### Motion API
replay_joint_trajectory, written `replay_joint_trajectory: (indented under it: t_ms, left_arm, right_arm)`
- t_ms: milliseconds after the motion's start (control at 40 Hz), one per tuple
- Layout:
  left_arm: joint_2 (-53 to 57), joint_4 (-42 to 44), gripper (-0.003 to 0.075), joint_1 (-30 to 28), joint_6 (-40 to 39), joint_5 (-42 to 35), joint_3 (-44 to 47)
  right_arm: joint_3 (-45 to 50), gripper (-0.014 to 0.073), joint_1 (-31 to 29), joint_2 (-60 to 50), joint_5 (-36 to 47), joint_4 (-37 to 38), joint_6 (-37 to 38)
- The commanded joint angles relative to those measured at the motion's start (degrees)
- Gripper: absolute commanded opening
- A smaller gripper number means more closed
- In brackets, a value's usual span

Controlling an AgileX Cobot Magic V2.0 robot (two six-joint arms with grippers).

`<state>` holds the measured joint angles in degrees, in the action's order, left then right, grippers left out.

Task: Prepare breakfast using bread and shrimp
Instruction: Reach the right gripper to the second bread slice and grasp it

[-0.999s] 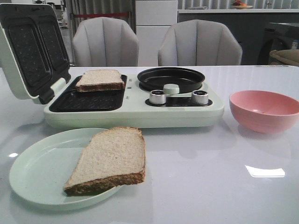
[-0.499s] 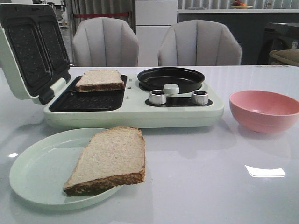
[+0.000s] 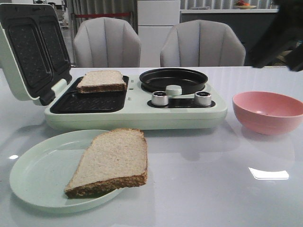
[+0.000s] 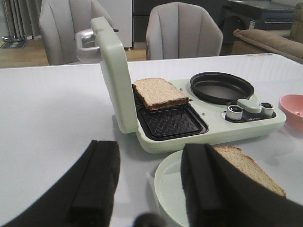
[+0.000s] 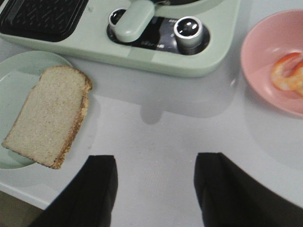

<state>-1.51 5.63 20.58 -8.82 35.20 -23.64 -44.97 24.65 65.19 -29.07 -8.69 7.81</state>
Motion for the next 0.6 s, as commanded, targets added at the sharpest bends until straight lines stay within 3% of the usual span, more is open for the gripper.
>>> replay_joint_trajectory:
  t_ms: [0, 250, 574]
  left_arm:
    - [-0.73, -0.09, 0.0365, 0.38, -0.50, -4.82, -1.37]
    - [-0.73, -0.09, 0.0365, 0.38, -0.50, -4.82, -1.37]
    - [-0.73, -0.09, 0.0365, 0.38, -0.50, -4.82, -1.37]
  right_arm:
    - [-4.01, 0.0474, 1.33, 5.00, 3.03, -3.10, -0.55]
    - [-8.91, 0.0474, 1.96, 18.79, 3.52, -17.30, -9.36]
    - [-12.61, 0.0458, 1.96, 31.97, 1.50, -52.18, -37.34]
